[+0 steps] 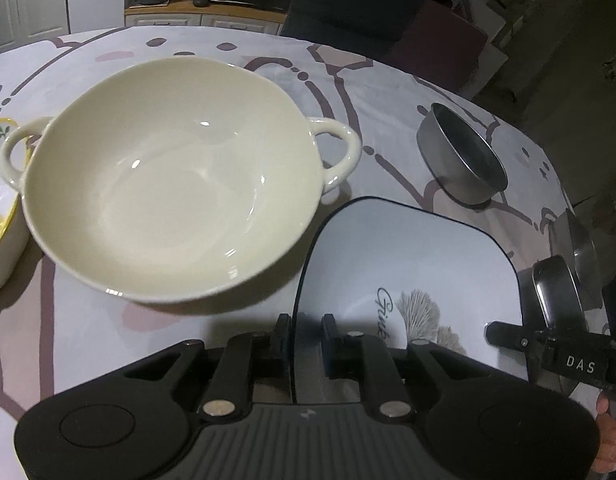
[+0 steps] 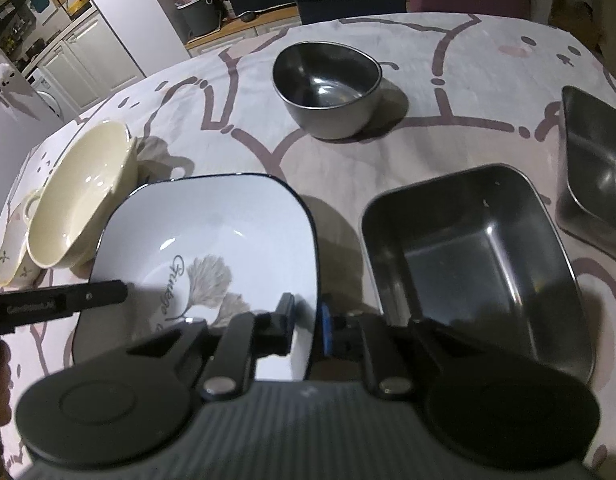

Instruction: Organize plates and bowls

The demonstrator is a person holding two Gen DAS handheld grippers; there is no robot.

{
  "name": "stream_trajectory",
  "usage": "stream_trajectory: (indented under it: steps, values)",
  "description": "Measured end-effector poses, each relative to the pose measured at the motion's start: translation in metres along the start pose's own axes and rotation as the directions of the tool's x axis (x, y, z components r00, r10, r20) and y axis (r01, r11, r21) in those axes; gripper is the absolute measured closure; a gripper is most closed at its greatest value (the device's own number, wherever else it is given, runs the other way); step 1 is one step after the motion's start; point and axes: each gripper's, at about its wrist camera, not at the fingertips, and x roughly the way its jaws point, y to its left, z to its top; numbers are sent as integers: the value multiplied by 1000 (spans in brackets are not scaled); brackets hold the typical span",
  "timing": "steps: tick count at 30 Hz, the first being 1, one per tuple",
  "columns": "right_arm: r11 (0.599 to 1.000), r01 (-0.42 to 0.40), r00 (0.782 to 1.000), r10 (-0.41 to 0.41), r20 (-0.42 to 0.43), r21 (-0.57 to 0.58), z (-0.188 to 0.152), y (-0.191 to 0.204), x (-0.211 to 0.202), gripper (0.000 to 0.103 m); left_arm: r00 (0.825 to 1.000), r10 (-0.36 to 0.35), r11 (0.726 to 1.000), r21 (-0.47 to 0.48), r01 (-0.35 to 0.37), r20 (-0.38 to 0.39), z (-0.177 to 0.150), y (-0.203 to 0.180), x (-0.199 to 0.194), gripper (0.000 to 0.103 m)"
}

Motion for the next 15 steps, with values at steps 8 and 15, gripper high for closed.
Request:
stream_trajectory:
  steps: [8,15]
  values:
    - [998,27,1000,-27,-1,-55,0,7,0,85,1000,-12,999,42,11,4,-8,-3,-12,87]
    - [998,9,1000,-9,5,-62,-13,9,-24,85,1000,-23,999,45,23,-11,-26,-6,-40,87]
